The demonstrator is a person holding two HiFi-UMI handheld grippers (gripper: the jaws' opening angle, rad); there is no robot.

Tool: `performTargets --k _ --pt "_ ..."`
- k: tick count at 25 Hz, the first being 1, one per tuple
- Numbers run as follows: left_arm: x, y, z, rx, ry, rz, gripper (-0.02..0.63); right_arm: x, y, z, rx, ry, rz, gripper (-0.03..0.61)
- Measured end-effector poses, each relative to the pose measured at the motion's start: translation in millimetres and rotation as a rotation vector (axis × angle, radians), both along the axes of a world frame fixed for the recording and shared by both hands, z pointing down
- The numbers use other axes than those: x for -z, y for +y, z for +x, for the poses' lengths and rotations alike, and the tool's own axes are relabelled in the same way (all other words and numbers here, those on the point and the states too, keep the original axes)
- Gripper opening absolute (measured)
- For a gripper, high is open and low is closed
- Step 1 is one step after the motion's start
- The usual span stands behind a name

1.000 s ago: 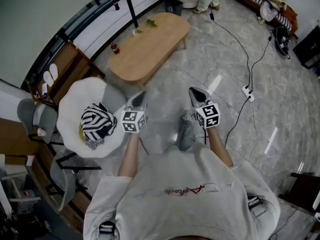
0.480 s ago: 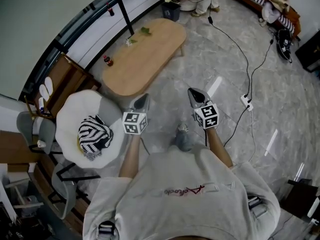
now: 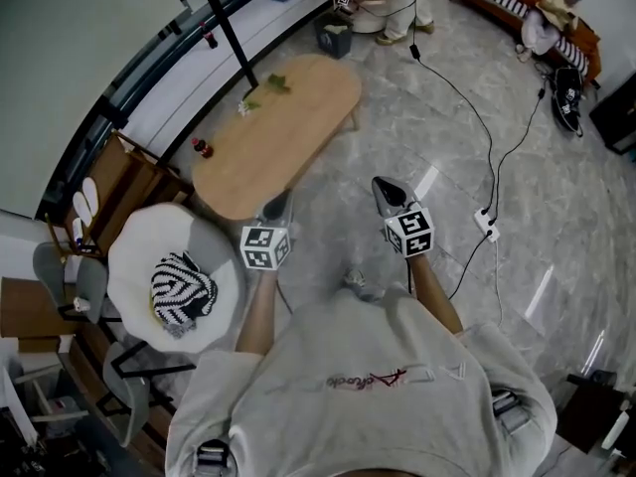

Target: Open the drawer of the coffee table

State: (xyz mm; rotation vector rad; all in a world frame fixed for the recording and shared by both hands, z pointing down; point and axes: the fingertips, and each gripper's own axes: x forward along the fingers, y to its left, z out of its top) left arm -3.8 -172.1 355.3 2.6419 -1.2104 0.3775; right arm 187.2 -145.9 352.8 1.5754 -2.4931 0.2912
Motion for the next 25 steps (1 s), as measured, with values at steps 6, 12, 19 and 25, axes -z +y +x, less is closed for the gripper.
performTargets --k 6,12,19,25 --pt "-3.4 -28.6 36.9 0.002 -0.014 0.001 -0.001 -6.1 -34.1 31.6 0.016 -0.007 -0.003 0.003" --pt "-13.6 -43.4 41.4 0.018 -0.016 -0.019 -0.001 -13.0 -51.4 38.1 0.022 -0.025 -0.011 0.003" --pt "-20.4 -68.7 60.5 -0.01 -0.009 -0.03 0.0 -21.4 -68.8 52.5 0.001 -0.024 -0.029 0.003" --pt "-27.6 -111.3 77.1 -0.041 -0.001 -0.033 0.0 -24.9 -103.2 71.3 -0.034 -0.004 -0.031 0.003"
